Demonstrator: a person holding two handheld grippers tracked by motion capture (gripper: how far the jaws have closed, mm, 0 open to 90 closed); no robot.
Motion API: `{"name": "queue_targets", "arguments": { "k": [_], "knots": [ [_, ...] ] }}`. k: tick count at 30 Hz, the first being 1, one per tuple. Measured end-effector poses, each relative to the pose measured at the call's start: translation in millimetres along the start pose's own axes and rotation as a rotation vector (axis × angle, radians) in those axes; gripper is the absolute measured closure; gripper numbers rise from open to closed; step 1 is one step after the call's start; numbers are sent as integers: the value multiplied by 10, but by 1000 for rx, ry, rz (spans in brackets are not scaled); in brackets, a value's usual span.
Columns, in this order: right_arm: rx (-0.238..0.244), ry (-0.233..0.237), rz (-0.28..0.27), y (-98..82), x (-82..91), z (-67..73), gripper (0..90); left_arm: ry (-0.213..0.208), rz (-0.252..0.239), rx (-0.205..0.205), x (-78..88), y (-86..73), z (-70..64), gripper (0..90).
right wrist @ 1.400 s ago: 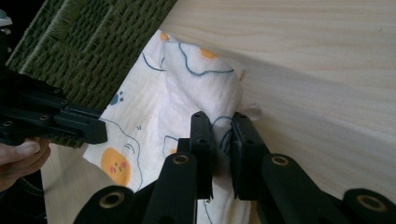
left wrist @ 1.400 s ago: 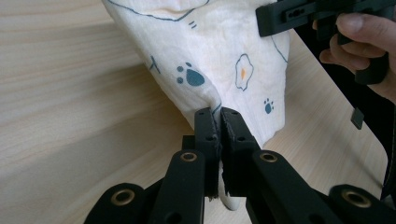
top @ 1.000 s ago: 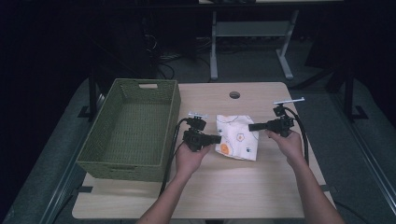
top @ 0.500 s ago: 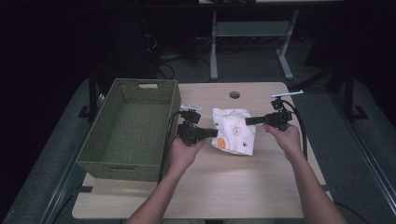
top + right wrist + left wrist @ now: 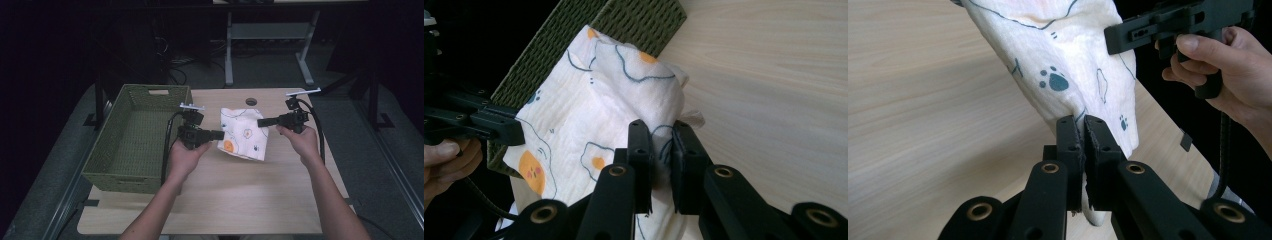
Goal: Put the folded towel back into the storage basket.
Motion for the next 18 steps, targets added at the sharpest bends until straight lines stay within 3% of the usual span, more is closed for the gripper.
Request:
{"name": "queue_targets", "arguments": {
  "k": [6,18],
  "knots": [
    [15,4,9,102,-67,130,806,-18,-12,17,161,38,95,869],
    [31,25,4,250,-162,315,806,-24,-38,10,393,149,155,869]
  ]
}}
Point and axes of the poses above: each handheld gripper's, and its own axes: x roughly backward along the jaws, y roughly out of its top, z roughly to its left, the point moved 5 cm from there along -x, roughly forward along the jaws
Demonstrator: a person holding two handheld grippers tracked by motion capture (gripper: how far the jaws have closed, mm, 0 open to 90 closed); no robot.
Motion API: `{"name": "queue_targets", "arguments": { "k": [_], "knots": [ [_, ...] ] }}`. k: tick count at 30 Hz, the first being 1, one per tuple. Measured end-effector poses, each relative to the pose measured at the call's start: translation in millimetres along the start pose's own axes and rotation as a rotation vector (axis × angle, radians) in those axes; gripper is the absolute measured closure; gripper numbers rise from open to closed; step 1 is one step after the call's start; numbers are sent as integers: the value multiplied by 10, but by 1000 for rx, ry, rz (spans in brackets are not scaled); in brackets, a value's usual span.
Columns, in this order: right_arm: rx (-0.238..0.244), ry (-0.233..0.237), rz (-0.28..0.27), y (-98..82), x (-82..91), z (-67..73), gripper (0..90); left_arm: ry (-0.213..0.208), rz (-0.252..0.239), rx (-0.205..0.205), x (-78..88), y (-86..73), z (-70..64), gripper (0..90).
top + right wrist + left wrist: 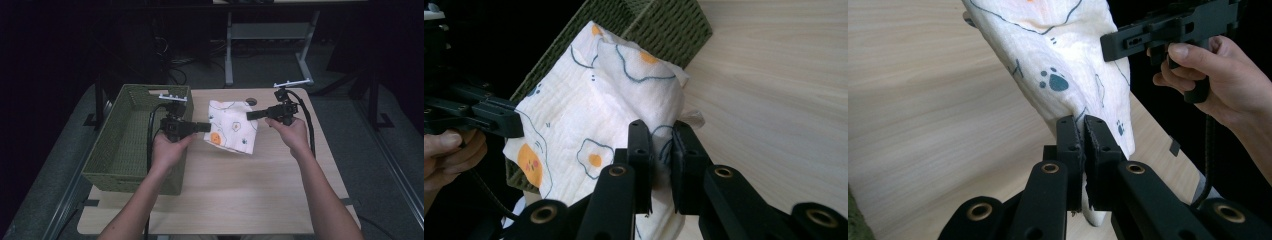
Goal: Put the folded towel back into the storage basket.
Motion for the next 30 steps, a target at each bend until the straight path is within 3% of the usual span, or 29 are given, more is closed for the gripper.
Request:
{"name": "queue_targets", "arguments": {
  "k": [12,30],
  "knots": [
    [23,-3,10,150,-110,193,806,-26,-14,2,236,63,102,869],
    [56,1,34,364,-394,502,806,-21,-31,7,642,120,325,869]
  ]
}}
Point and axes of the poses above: each handheld gripper's, and its own axes: x roughly backward along the jaws, y roughly out of its top, z roughly to its left, the point moved 5 cm from there along -x, roughly forward along the jaws
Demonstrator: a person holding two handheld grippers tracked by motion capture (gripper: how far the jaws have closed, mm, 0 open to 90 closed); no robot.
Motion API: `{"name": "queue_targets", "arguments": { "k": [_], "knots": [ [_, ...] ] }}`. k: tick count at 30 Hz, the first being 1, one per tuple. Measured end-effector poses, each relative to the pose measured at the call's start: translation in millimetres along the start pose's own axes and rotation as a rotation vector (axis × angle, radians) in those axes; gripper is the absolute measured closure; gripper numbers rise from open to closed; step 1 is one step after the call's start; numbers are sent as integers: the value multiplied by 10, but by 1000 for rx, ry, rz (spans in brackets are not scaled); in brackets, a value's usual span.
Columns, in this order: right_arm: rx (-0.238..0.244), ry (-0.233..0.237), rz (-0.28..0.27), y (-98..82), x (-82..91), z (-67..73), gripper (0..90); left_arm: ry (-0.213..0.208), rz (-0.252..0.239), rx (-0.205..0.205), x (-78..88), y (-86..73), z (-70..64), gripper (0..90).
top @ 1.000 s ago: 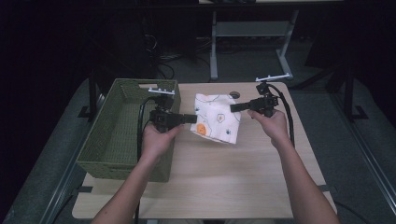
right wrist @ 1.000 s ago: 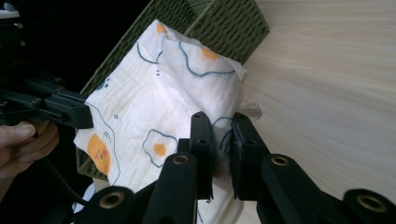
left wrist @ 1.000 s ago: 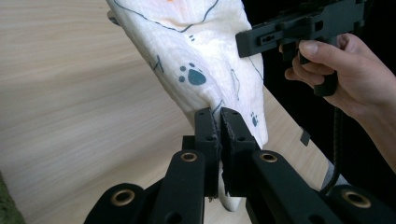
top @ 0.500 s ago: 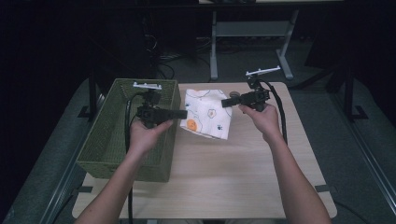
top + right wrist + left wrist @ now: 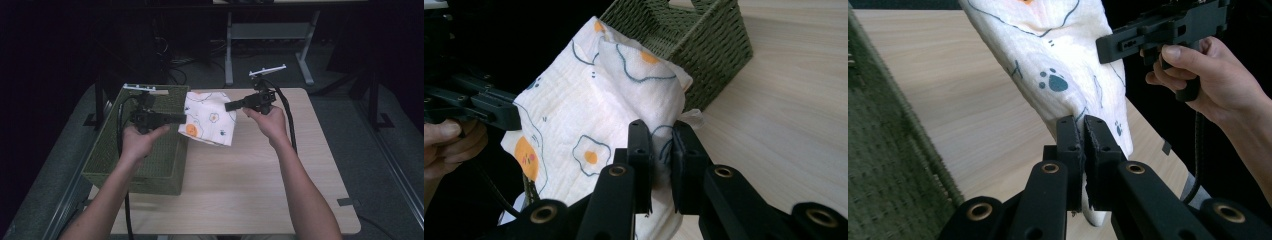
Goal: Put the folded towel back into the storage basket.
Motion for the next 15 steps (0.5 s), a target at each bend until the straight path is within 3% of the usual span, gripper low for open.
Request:
{"name": "queue_targets", "arguments": {
  "k": [15],
  "knots": [
    [32,15,14,165,-219,219,806,15,-18,13,281,25,161,869]
  ]
}}
Point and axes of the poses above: each handheld gripper's, and its own axes: x roughly backward along the jaws, y roughly out of its top, z roughly to its left, the point moved 5 cm from there along -x, roughly forward along the jaws
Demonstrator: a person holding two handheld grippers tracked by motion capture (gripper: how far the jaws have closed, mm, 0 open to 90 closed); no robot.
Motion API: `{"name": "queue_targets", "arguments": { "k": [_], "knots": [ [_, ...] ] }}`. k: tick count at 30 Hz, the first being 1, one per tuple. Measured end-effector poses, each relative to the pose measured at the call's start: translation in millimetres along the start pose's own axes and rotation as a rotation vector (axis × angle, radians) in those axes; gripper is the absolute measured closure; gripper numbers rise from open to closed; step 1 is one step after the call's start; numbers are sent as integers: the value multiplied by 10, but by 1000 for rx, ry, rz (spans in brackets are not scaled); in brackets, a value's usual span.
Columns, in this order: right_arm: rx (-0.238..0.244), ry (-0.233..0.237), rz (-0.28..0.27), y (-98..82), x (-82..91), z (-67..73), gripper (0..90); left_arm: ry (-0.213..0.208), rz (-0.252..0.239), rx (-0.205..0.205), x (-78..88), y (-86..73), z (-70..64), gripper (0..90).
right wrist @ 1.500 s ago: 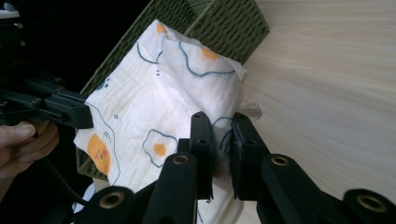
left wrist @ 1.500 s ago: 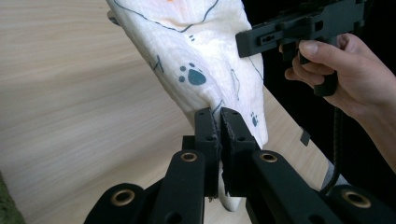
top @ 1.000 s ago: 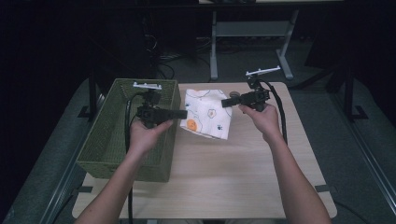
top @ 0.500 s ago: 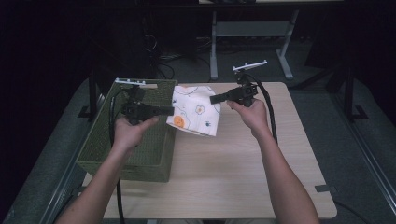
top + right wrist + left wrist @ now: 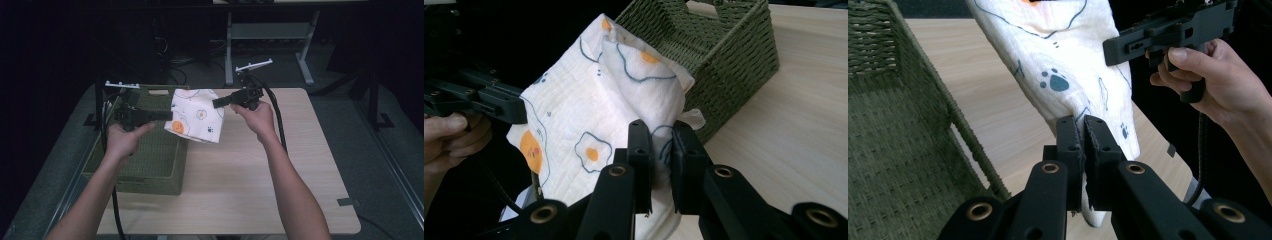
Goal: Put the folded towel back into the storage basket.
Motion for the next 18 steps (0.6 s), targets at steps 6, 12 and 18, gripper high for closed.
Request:
{"name": "queue_targets", "arguments": {
  "k": [6,12,18],
  "knots": [
    [6,6,6,55,-82,48,805,11,-6,6,109,-11,72,869],
    [17,16,9,96,-190,123,805,19,-14,20,205,-34,150,869],
    [20,25,26,125,-342,175,805,28,-19,28,321,-68,231,869]
  ]
}}
Point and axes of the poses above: each handheld gripper's, and its own axes: x roughly backward along the jaws, y roughly out of its top, z roughly to its left, the point moved 5 cm from there along -x, roughly forward along the jaws
